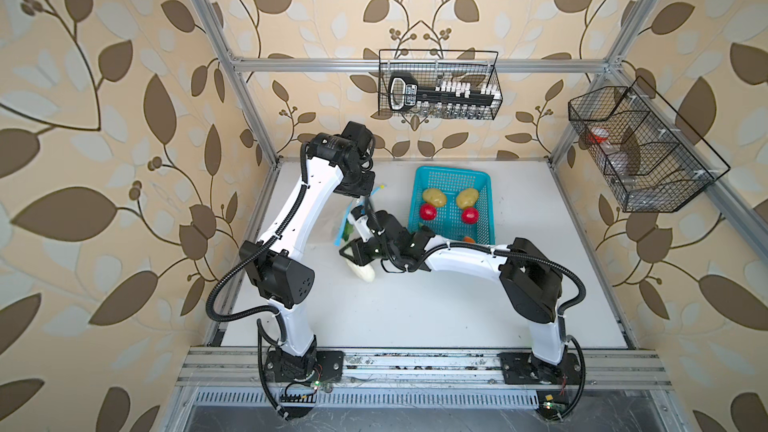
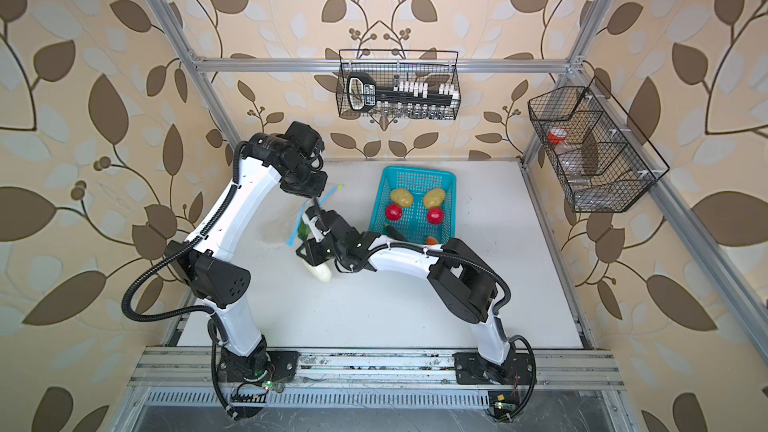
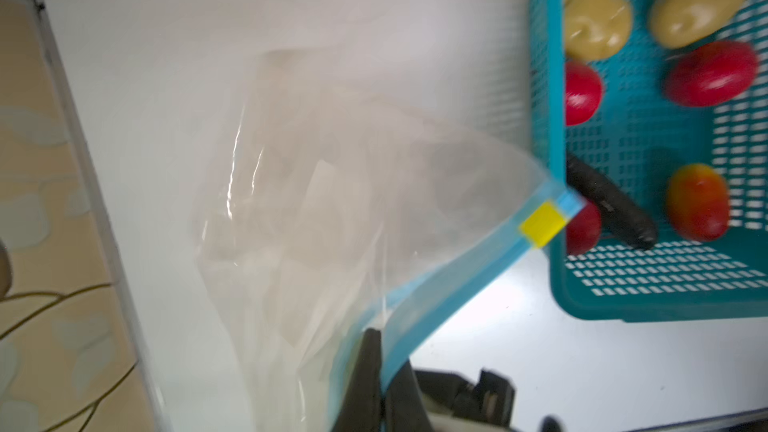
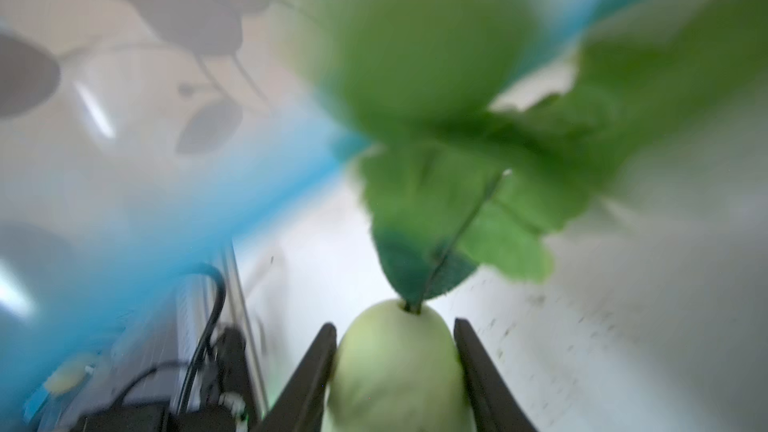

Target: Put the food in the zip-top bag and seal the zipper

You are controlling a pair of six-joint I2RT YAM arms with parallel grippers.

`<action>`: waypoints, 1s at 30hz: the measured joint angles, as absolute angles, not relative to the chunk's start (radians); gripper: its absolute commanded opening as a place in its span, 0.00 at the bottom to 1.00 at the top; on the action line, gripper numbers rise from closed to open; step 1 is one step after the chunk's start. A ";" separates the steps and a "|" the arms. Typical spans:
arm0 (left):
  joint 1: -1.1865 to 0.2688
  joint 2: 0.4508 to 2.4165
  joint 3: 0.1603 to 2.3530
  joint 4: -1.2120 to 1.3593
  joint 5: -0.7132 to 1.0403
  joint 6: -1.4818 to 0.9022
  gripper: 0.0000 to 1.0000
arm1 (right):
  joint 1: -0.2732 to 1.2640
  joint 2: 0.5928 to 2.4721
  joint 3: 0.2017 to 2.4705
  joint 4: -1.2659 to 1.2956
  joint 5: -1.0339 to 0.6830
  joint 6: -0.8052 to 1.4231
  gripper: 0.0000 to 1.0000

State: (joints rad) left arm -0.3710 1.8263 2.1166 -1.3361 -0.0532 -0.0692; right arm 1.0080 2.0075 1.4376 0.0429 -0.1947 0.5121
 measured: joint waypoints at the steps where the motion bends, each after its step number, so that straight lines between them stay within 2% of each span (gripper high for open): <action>1: -0.374 1.826 2.120 -1.324 -0.043 -0.069 0.00 | 1.017 2.006 1.423 0.051 -0.202 0.504 0.00; 11: -0.381 1.835 2.096 -1.297 0.027 -0.051 0.00 | 0.969 1.869 1.279 0.160 -0.224 0.487 0.00; 16: -0.381 1.835 2.061 -1.268 -0.007 -0.050 0.00 | 0.899 1.718 1.093 0.213 -0.222 0.514 0.00; 22: -0.381 1.834 1.998 -1.239 -0.029 -0.051 0.00 | 0.756 1.550 0.946 0.157 -0.181 0.554 0.00; 26: -0.381 1.834 1.976 -1.220 -0.032 -0.052 0.00 | 0.641 1.458 0.943 0.088 -0.097 0.566 0.00; 30: -0.381 1.828 1.942 -1.198 -0.031 -0.052 0.00 | 0.527 1.469 0.987 0.006 -0.033 0.572 0.00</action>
